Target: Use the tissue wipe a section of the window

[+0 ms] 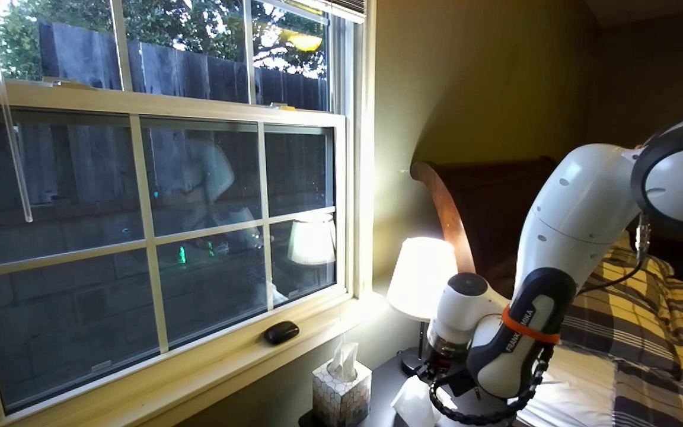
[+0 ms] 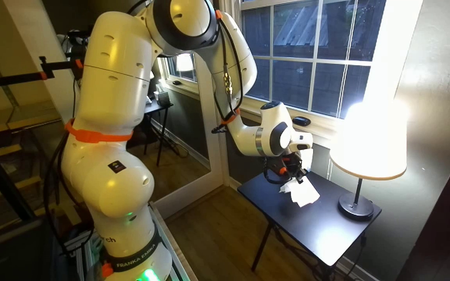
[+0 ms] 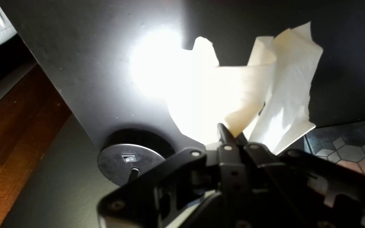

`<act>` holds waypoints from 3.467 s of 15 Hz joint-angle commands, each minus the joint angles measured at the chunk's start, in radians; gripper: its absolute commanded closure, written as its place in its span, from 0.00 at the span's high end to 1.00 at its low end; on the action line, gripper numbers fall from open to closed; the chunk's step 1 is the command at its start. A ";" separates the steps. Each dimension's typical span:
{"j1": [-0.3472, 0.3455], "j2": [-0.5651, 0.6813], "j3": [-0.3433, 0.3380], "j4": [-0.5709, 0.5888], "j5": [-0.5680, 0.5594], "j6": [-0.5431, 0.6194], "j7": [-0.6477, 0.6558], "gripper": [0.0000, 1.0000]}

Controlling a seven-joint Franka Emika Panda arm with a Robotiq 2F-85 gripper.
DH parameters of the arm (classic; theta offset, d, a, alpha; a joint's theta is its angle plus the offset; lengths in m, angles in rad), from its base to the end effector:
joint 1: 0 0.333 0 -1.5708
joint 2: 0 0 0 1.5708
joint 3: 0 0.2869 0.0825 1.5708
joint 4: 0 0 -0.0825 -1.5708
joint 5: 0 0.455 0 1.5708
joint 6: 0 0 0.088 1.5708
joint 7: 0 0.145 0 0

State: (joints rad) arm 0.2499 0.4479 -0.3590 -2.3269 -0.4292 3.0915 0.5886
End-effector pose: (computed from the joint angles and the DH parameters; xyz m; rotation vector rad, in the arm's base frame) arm 0.5655 -0.0513 0.0600 2.9220 -0.3124 0.5252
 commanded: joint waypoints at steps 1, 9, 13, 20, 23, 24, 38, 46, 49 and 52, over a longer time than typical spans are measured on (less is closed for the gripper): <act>0.101 0.089 -0.126 0.020 -0.020 0.111 0.067 0.00; 0.169 0.202 -0.195 0.018 0.038 0.296 0.058 0.34; 0.136 0.146 -0.115 -0.015 0.219 0.259 -0.148 0.62; -0.017 0.009 0.099 -0.034 0.422 0.184 -0.402 1.00; -0.039 0.011 0.112 -0.031 0.468 0.141 -0.406 1.00; -0.056 0.001 0.116 -0.034 0.471 0.126 -0.411 1.00; -0.174 -0.060 0.200 -0.023 0.500 0.012 -0.369 1.00; -0.215 0.065 0.191 -0.043 0.499 0.200 -0.430 1.00; -0.226 0.065 0.206 -0.044 0.519 0.210 -0.447 1.00; -0.255 0.116 0.233 -0.044 0.519 0.267 -0.461 1.00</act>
State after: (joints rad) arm -0.0016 0.5658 -0.1332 -2.3711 0.0663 3.3611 0.1499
